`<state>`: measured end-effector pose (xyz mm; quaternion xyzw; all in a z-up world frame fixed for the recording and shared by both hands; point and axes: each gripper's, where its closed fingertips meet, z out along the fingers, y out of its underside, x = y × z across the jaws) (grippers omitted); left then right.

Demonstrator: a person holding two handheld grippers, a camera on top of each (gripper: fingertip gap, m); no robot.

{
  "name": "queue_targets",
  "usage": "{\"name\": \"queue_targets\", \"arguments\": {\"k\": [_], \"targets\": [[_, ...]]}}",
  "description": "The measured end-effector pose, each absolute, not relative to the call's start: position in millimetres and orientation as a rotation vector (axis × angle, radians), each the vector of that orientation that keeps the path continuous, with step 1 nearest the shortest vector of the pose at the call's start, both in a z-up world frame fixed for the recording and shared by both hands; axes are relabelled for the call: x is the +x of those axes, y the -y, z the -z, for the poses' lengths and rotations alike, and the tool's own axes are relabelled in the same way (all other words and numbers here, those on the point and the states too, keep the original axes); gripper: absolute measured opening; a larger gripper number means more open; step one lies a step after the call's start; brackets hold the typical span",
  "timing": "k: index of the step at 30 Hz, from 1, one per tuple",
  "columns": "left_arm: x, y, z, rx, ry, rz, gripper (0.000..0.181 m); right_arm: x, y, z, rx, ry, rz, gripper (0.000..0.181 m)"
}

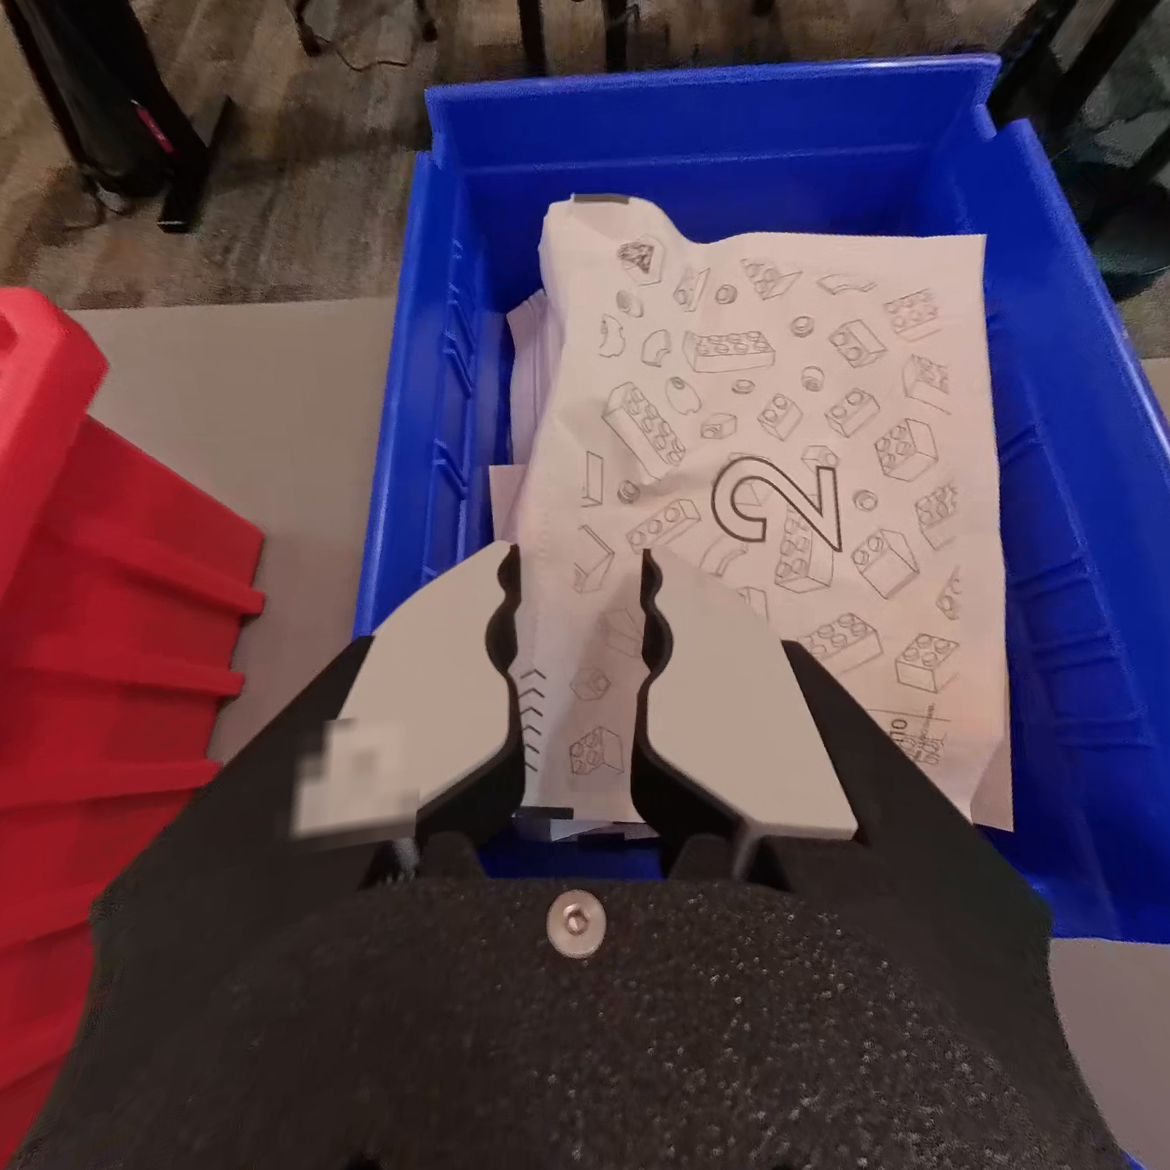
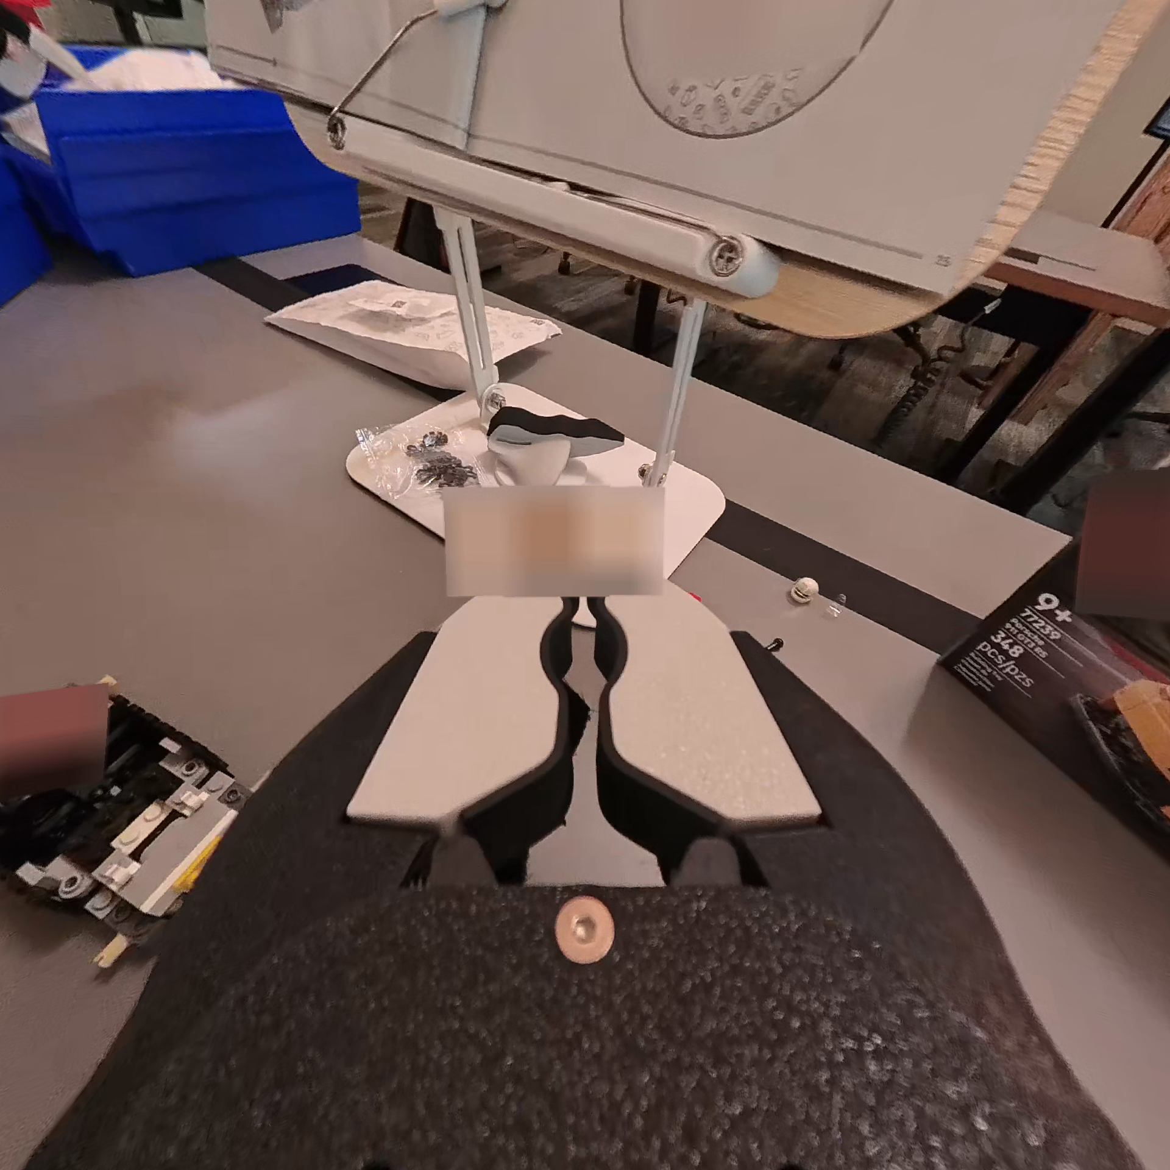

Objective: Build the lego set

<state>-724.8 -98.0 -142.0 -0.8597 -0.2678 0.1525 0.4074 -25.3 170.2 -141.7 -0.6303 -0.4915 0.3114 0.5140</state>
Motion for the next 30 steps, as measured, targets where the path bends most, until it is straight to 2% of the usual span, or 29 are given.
{"name": "queue_targets", "arguments": {"k": [5, 11, 15, 18, 23, 30], "targets": [[-726.9, 104.4, 146.5, -2.262, 0.656, -0.477, 0.043, -30.4, -164.5, 145.8, -1.505, 1.2, -0.779, 0.001], [-720.8, 93.1, 166.0, -2.279, 0.711, -0.254, 0.036, -33.8, -160.0, 150.9, -1.509, 1.238, -0.767, 0.001], [-716.6, 97.9, 167.6, -2.308, 0.677, -0.238, 0.006, -37.5, -157.7, 157.0, -1.522, 1.25, -0.786, 0.002], [-710.1, 100.1, 163.7, -2.329, 0.64, -0.236, 0.0, -38.7, -156.4, 161.0, -1.523, 1.268, -0.773, 0.002], [-702.5, 101.1, 134.4, -2.31, 0.538, -0.371, 0.001, -36.5, -156.9, 155.3, -1.502, 1.261, -0.764, 0.001], [-664.9, 100.3, 62.5, -2.191, 0.311, -0.73, 0.001, -31.5, -155.3, 143.1, -1.464, 1.246, -0.781, 0.001]]}}
